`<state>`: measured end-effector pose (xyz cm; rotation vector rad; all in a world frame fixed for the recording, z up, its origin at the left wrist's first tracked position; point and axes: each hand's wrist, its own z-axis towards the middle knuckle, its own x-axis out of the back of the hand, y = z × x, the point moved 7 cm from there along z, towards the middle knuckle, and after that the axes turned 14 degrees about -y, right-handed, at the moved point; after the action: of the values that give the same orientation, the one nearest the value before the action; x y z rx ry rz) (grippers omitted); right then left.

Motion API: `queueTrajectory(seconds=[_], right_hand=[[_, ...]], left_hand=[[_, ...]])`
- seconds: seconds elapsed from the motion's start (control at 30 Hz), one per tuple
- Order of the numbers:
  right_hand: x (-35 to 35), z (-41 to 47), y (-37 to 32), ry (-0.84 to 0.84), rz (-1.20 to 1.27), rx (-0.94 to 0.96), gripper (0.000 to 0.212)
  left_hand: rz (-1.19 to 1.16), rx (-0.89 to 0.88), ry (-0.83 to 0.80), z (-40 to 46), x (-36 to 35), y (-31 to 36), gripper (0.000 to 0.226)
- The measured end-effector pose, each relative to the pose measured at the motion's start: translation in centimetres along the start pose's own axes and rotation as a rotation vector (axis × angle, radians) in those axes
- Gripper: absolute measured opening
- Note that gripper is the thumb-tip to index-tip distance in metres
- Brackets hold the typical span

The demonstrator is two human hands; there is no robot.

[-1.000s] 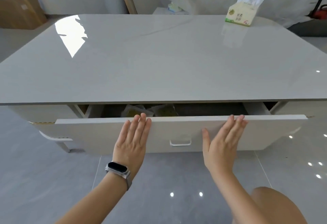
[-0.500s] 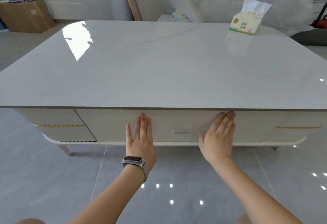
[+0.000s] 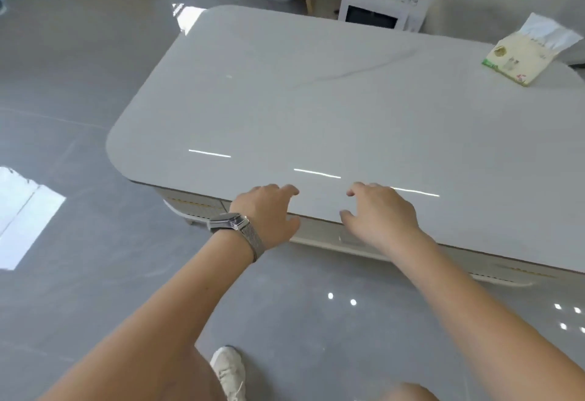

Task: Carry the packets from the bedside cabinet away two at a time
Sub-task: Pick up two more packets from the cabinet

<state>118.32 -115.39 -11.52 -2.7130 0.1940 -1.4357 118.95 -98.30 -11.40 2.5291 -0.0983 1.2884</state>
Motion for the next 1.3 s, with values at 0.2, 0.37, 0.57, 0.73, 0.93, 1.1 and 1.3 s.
queueTrajectory(seconds=[0.2, 0.37, 0.57, 0.73, 0.93, 1.1, 1.3], right_hand=[[9.6, -5.5, -10.9, -0.179, -0.211, 0.212, 0.047], [15.6, -12.7, -20.5, -0.225, -0.312, 0.402, 0.066], [18.7, -23.4, -31.6, -0.21, -0.457, 0.684, 0.059], [19.2, -30.1, -41.3, -0.191, -0.598, 0.867, 0.06], [18.8, -37.1, -54.8, -0.182, -0.797, 1.023, 0.058], [16.6, -41.9, -63.2, -0.185, -0.865, 1.154, 0.055], [13.3, -46.9, -73.6, -0.2, -0.966, 1.304, 0.053]], left_hand=[[-0.083, 0.163, -0.027, -11.6, 9.8, -6.6, 0.063], [-0.206, 0.303, 0.029, -23.6, 15.7, -11.0, 0.073], [-0.263, 0.551, 0.125, -40.5, 18.1, -15.4, 0.062], [-0.366, 0.705, 0.176, -50.7, 17.2, -18.9, 0.063], [-0.555, 0.916, 0.199, -63.7, 15.3, -26.3, 0.064], [-0.651, 1.055, 0.239, -71.3, 13.1, -30.1, 0.064], [-0.755, 1.171, 0.276, -78.1, 10.4, -36.0, 0.064]])
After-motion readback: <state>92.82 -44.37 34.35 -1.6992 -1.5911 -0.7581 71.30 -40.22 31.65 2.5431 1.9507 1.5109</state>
